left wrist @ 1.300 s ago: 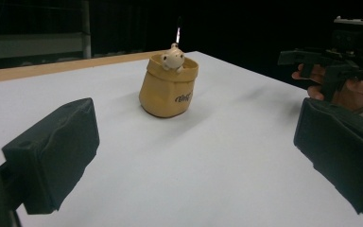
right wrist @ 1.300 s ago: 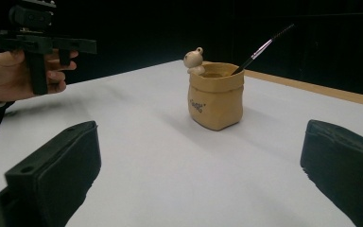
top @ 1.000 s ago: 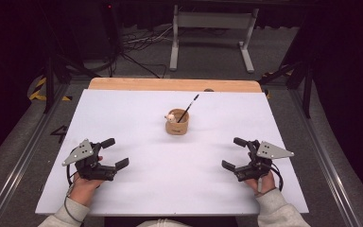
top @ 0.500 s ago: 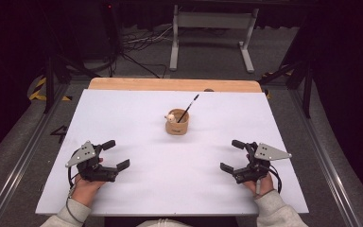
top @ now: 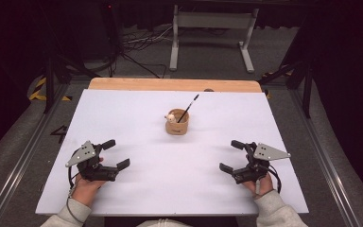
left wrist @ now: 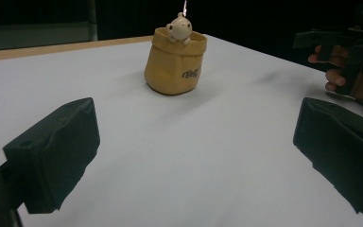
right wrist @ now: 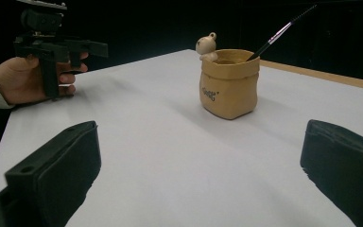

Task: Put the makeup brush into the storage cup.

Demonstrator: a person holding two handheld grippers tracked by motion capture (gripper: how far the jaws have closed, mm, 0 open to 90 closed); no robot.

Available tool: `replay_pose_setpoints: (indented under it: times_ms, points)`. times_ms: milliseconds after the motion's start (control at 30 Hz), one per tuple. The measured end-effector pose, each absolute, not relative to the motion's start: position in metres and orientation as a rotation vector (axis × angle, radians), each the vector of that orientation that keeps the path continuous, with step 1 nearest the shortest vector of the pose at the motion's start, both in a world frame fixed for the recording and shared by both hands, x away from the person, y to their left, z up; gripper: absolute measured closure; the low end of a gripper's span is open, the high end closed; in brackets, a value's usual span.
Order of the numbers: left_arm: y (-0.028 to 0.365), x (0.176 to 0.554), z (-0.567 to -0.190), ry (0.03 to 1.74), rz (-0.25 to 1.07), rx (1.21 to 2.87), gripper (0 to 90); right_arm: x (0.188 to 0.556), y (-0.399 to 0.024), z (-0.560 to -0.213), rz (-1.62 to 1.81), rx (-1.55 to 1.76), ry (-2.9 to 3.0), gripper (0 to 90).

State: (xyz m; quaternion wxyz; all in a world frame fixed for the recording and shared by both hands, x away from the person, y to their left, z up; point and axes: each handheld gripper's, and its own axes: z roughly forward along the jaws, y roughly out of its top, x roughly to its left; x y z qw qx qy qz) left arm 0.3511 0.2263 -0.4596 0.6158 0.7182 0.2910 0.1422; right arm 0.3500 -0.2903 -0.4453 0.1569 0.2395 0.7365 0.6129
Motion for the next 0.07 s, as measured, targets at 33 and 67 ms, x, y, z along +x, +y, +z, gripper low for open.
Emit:
replay_pose_setpoints:
  times_ms: [33,67]
  points:
    - [0.2263,0.3511,-0.4596,0.670,0.327,1.654,1.5,0.3500,-0.2903,-0.4453,1.754,0.685,2.108,0.0]
    - [0.2259,0.3513,-0.4598,0.662,0.331,1.648,1.5,0.3499,-0.2904,-0.4451,1.756,0.679,2.103,0.0]
